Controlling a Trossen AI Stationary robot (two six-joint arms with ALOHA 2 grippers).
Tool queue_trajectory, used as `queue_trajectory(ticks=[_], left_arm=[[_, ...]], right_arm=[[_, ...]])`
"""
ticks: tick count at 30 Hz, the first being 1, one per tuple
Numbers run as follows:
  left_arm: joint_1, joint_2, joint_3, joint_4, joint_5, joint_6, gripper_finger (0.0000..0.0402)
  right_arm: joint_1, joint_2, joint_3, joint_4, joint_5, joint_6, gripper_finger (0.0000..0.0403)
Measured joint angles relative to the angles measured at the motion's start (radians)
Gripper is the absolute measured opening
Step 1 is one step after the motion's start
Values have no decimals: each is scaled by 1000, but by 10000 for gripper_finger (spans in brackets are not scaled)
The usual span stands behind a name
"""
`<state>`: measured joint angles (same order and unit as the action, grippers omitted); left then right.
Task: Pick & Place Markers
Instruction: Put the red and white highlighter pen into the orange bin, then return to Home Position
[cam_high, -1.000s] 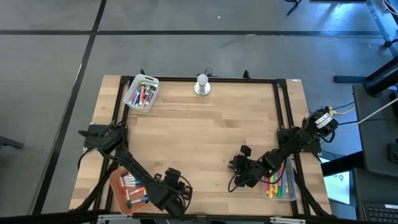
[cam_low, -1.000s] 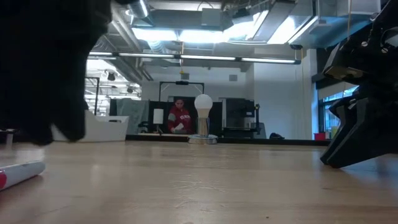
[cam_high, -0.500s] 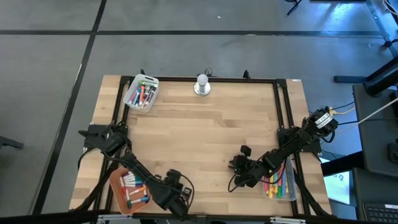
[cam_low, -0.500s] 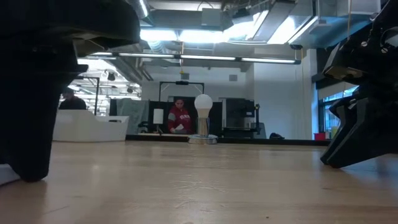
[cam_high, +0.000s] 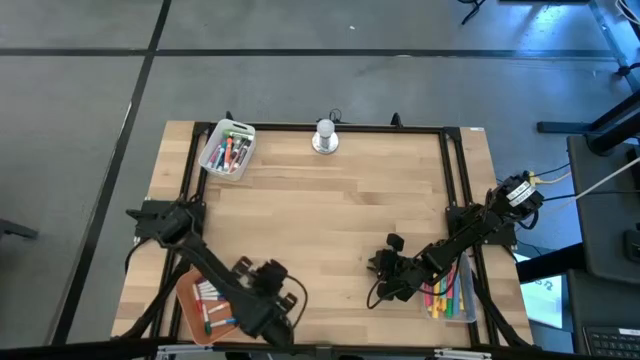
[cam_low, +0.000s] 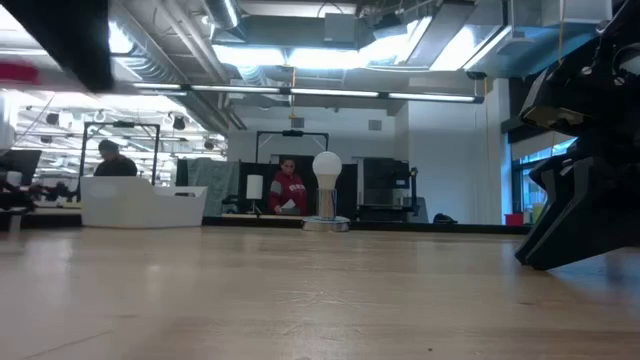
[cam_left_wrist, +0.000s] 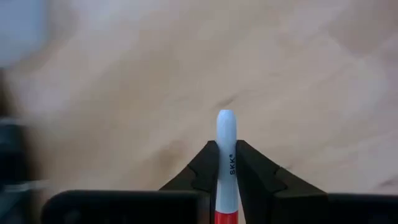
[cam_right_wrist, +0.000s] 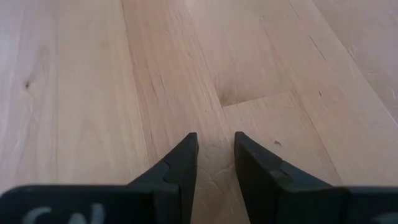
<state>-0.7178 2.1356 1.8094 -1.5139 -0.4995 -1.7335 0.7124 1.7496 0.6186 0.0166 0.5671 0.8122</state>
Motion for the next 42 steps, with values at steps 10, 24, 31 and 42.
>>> queue_trajectory(ticks=[10, 24, 31, 42], left_arm=[[-152, -53, 48, -64, 69, 200, 42], [-367, -58, -158, -57, 128, 159, 51], [-375, -58, -287, -56, 398, -194, 73], [-350, -138, -296, -57, 92, -167, 106]], right_arm=[[0, 0, 0, 3, 2, 13, 107], [0, 1, -1, 14, 6, 16, 107], [0, 1, -1, 16, 13, -5, 107], [-9, -1, 0, 44, 30, -110, 105]])
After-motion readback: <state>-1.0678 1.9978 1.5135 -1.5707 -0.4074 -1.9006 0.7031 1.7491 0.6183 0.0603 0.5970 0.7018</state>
